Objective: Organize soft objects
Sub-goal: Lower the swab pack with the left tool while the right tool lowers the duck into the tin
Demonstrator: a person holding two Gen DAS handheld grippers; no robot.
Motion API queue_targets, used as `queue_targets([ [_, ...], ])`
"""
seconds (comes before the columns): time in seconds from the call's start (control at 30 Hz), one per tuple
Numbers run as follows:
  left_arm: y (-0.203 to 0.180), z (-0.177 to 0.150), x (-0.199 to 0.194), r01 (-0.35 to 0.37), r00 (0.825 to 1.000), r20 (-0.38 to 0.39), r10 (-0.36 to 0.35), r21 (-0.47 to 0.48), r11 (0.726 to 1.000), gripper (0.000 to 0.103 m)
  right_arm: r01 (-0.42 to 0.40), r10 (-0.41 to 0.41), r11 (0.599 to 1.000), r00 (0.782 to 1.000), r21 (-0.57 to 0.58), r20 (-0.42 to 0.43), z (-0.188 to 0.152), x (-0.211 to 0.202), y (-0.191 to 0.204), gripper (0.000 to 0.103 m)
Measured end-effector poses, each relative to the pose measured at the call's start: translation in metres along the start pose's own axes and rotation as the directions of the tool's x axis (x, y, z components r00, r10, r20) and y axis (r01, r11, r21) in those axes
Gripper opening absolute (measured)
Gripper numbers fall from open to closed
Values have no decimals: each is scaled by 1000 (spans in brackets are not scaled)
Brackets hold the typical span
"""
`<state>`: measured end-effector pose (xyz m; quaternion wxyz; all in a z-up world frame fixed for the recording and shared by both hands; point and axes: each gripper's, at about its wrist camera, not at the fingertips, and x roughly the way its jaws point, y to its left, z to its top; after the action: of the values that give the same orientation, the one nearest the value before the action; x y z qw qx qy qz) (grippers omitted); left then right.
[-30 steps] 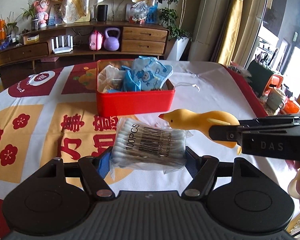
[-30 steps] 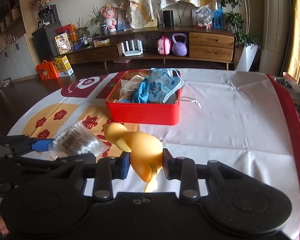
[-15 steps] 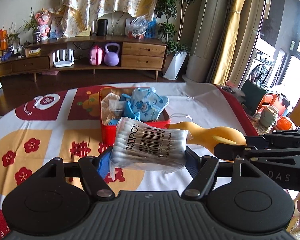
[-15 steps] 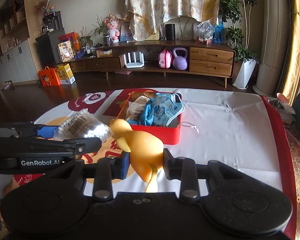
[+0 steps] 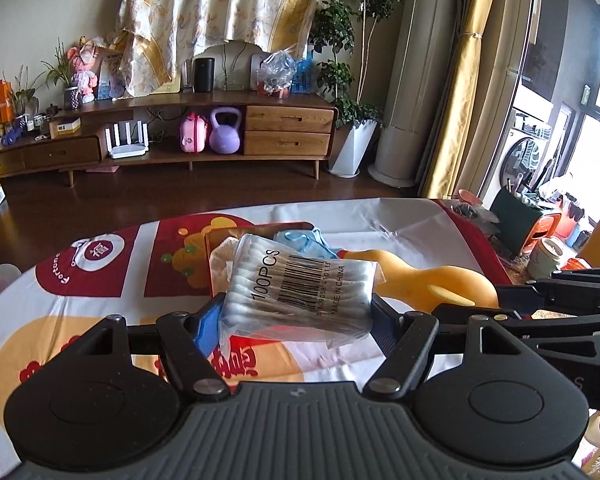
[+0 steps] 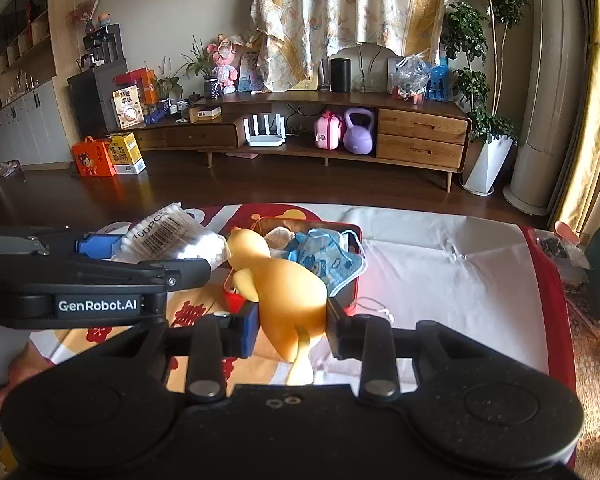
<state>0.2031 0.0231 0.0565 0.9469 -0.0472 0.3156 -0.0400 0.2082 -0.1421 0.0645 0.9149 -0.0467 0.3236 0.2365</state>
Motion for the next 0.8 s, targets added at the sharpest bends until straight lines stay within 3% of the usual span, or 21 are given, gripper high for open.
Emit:
queue_targets([
  [0.5, 29, 28, 89, -54, 998, -45, 52, -26, 998, 73, 34, -32, 998, 999, 52, -43, 9, 93, -31, 32],
  [0.8, 41, 39, 153, -90, 994, -71, 88, -27, 996, 73, 29, -28, 999, 998, 19, -52, 3, 141, -37, 32],
])
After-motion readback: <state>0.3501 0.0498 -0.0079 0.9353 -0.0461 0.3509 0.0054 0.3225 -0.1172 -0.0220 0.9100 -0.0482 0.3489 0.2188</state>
